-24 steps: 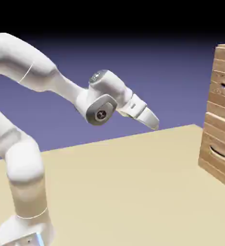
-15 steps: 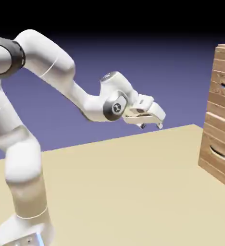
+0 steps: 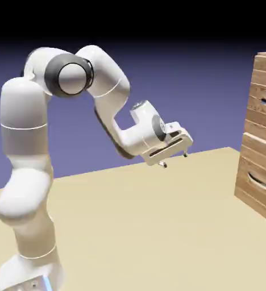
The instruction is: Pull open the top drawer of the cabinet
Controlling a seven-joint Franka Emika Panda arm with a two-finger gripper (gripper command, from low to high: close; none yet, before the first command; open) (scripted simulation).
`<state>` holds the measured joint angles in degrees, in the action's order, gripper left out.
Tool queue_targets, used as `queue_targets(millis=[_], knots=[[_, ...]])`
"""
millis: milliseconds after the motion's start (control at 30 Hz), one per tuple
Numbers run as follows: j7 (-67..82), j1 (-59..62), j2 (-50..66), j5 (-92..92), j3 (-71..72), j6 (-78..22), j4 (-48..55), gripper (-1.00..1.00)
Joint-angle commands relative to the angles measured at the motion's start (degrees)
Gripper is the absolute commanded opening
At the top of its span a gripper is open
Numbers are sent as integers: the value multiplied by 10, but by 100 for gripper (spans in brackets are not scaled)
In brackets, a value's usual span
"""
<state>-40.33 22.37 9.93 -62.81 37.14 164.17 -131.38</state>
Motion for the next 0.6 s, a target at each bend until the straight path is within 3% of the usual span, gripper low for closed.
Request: queue_targets(millis=[0,567], knots=[[1,9,17,-25,15,-4,12,0],[15,165,304,-449,265,-70,212,0]])
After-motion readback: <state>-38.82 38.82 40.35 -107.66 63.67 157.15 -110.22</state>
